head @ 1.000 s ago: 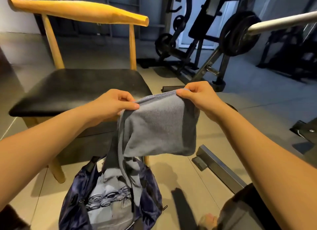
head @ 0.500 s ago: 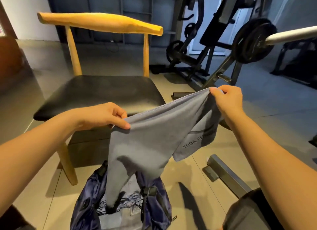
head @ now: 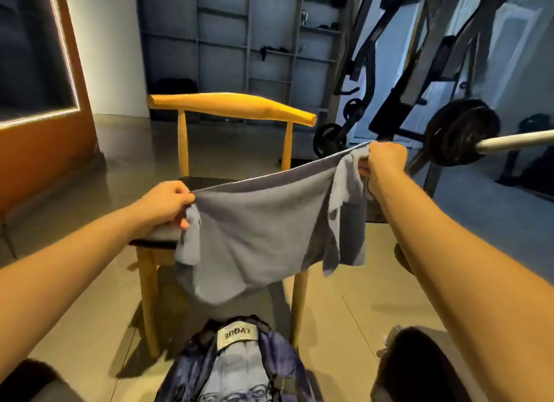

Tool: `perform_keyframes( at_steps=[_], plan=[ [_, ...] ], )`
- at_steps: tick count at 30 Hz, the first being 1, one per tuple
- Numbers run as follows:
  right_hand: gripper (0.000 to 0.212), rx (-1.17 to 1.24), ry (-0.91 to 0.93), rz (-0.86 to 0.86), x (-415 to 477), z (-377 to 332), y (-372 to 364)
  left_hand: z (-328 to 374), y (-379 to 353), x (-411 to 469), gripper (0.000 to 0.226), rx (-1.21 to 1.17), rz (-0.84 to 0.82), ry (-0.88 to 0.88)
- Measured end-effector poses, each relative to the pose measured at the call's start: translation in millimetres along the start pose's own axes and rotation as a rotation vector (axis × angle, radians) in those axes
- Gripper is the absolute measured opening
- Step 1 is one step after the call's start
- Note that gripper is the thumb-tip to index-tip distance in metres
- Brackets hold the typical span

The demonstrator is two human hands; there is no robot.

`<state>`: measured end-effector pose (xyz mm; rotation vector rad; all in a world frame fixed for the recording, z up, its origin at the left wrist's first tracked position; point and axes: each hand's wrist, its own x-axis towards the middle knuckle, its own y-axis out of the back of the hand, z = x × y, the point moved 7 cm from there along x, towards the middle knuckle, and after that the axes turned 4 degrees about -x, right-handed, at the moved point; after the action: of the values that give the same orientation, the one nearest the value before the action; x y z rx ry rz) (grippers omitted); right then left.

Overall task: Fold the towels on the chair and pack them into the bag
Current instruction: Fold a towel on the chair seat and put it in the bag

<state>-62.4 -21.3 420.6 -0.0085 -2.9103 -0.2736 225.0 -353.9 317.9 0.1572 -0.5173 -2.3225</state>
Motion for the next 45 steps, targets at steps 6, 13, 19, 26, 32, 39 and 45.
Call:
perform_keyframes(
  at_steps=[6,13,19,26,32,39,45],
  plan=[
    [0.020,0.002,0.298,-0.048,19.6,-131.8,-45.8,126.6,90.2,14.9,0.008,-0.170,0.416,-0.358],
    [0.019,-0.011,0.560,-0.093,-15.2,-91.7,-76.2,99.4,60.8,-5.4,0.007,0.153,0.425,-0.587],
    [0.020,-0.660,0.631,-0.778,-76.8,97.1,-160.9,-55.5,-40.4,5.7,0.017,0.644,-0.189,-0.306],
    [0.025,-0.567,0.389,-0.993,-69.2,111.7,-178.6,-60.5,16.0,66.1,0.013,0.598,0.223,-0.176],
    [0.020,-0.532,-0.007,-0.563,-3.9,144.5,-159.2,-120.3,61.0,124.5,0.032,0.657,0.330,0.210],
    [0.032,-0.580,-0.002,-0.740,-24.3,132.4,-193.5,-129.4,63.2,154.0,0.038,0.429,0.285,0.396],
    [0.020,-0.292,-0.126,-0.646,-15.0,115.9,-197.4,-101.9,55.9,150.1,0.019,0.307,0.294,0.283]
  ],
)
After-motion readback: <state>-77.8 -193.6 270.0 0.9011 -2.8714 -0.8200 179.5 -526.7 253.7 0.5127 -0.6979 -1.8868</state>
